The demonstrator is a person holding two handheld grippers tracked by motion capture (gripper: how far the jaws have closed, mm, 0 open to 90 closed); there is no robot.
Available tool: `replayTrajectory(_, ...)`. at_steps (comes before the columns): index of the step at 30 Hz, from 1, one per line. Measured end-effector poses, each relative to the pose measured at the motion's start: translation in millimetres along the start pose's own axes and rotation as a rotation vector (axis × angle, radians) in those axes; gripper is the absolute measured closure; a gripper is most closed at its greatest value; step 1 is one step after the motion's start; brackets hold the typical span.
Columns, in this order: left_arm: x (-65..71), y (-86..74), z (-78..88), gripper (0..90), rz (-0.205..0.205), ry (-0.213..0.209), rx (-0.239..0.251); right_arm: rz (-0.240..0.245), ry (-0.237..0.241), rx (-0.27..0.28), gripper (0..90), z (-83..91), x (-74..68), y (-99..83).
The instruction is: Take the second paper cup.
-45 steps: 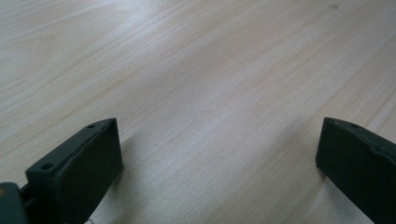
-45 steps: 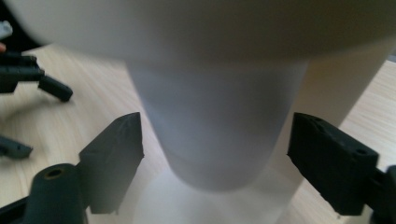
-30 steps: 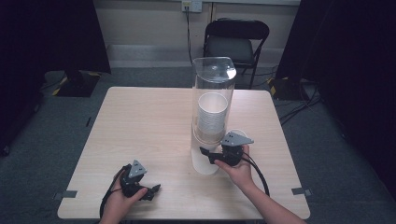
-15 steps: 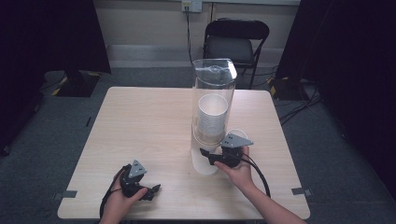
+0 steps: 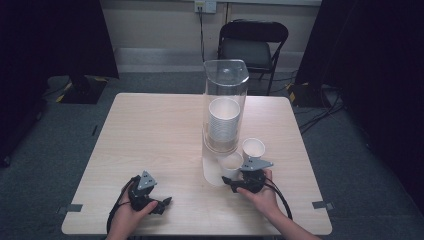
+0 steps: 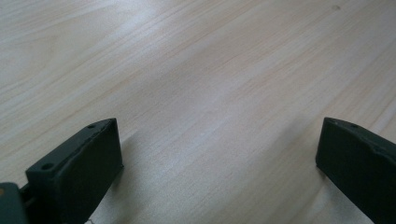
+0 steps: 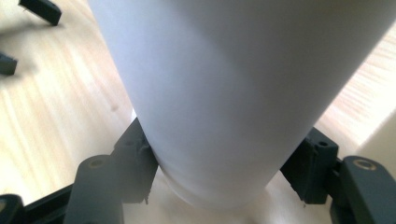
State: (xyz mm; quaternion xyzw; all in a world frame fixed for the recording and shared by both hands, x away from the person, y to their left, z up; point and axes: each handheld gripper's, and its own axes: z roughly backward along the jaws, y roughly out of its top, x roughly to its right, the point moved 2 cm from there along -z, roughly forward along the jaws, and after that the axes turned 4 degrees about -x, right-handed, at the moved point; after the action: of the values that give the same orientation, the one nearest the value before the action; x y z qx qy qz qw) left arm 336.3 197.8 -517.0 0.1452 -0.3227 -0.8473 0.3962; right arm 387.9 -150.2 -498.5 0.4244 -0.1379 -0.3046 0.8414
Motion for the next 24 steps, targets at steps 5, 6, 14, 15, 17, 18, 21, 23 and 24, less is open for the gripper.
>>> replayTrajectory(5, 0.1, -0.1, 0.0, 0.0, 0.001, 0.0, 0.0, 0.005, 0.003, -0.018, 34.7, 22.3, 3.7, -9.0)
replayTrajectory(6, 0.1, 0.0, -0.1, 0.0, 0.001, -0.001, 0.002, -0.005, 0.002, -0.023, 34.6, 25.2, 6.5, -11.3)
replayTrajectory(14, 0.1, 0.0, 0.0, 0.0, 0.001, -0.001, 0.001, -0.021, -0.034, -0.089, 33.8, 38.2, 21.6, -35.1)
replayTrajectory(15, 0.1, 0.0, 0.0, 0.0, 0.001, -0.001, 0.001, -0.03, -0.049, -0.093, 33.7, 41.3, 26.9, -38.3)
replayTrajectory(17, 0.1, 0.0, 0.0, 0.0, 0.001, -0.001, 0.001, -0.033, -0.05, -0.095, 33.6, 41.8, 27.9, -38.9)
replayTrajectory(18, 0.1, 0.0, -0.1, 0.0, 0.001, -0.001, 0.002, -0.025, -0.054, -0.113, 33.5, 41.9, 29.8, -41.3)
replayTrajectory(21, 0.1, 0.0, 0.0, 0.0, 0.001, -0.001, 0.001, -0.035, -0.061, -0.112, 33.4, 41.0, 32.1, -43.0)
replayTrajectory(23, 0.1, 0.0, -0.1, 0.0, 0.001, 0.0, 0.002, -0.032, -0.064, -0.115, 33.2, 40.1, 33.6, -42.8)
replayTrajectory(24, 0.1, 0.0, -0.1, 0.0, 0.001, 0.0, 0.002, -0.034, -0.067, -0.12, 33.0, 39.8, 34.5, -43.2)
